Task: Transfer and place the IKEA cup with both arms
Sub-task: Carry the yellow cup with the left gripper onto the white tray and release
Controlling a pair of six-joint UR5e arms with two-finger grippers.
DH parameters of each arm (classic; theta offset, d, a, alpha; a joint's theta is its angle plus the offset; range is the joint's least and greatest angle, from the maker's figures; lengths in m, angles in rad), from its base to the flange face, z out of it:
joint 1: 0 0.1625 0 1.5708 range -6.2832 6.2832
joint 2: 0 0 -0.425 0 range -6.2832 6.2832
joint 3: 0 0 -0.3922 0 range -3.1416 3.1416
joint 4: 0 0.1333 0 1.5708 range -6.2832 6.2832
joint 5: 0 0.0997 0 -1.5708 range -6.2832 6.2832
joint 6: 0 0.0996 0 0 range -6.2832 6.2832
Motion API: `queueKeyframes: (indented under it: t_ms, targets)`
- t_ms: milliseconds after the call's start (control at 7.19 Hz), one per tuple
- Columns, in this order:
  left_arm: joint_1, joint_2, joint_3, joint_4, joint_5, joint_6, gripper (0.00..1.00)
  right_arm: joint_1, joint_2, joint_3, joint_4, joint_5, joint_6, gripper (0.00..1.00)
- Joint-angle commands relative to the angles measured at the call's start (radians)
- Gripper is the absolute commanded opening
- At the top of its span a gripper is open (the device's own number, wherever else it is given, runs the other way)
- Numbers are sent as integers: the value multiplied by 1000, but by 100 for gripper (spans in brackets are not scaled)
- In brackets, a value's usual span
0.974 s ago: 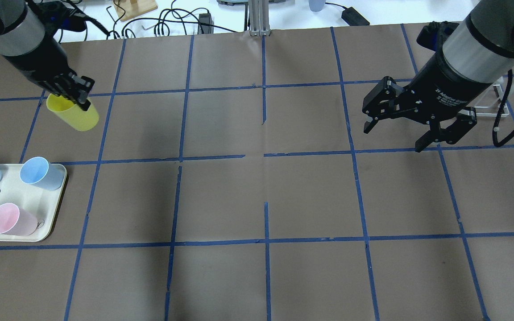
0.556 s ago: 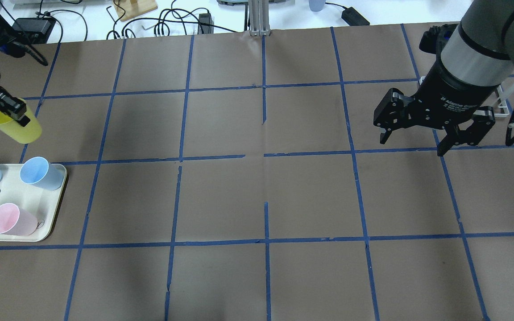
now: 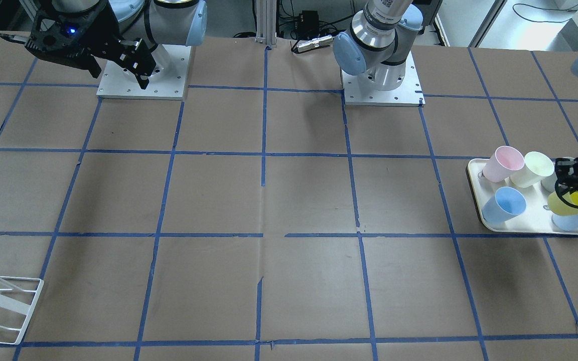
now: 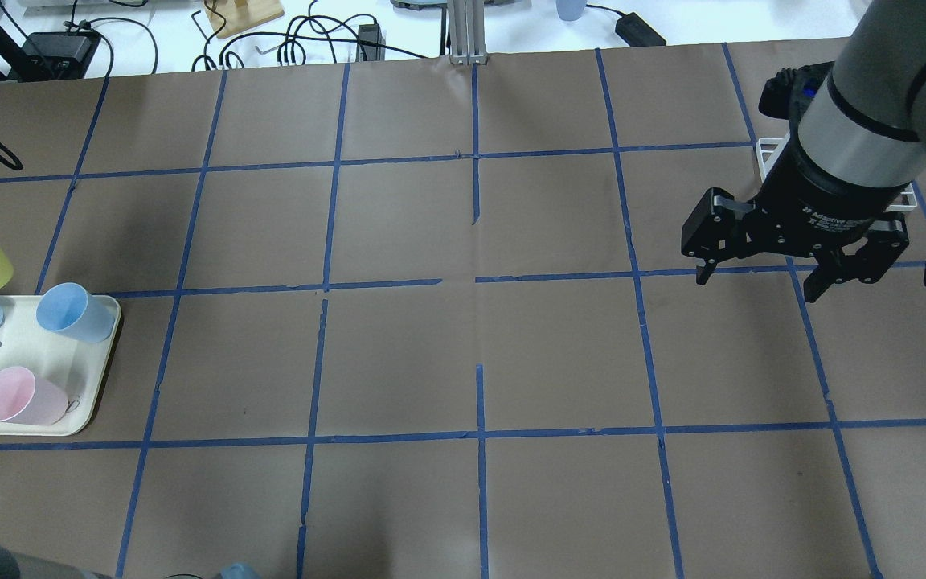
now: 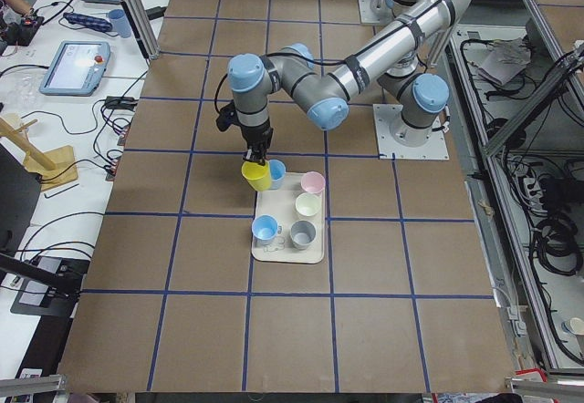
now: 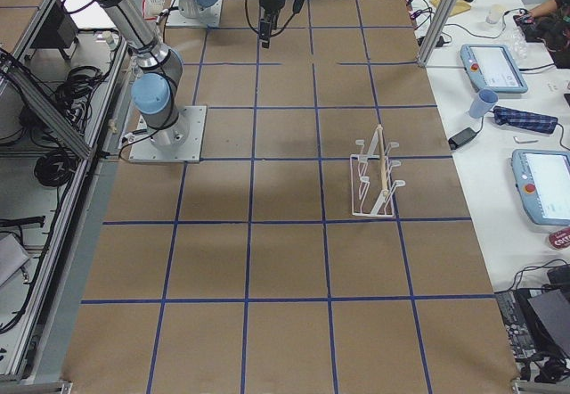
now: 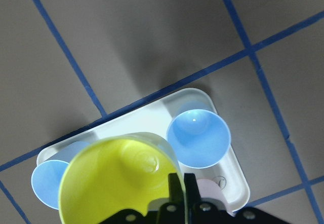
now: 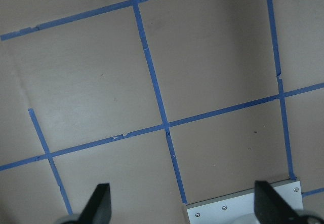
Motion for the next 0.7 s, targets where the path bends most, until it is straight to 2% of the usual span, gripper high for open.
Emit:
queueKeyframes:
  t_ms: [0,417,556]
  targets:
    - [23,-57,-52,65,2,2,0,7,-12,15,-23,-21,-7,100]
    - [29,-107,-114,148,27,0,0,7,-20,1,-40,8,-38,100]
    - [45,-108,-147,171,26,0,25,7,-1,-5,-60,49,-38,100]
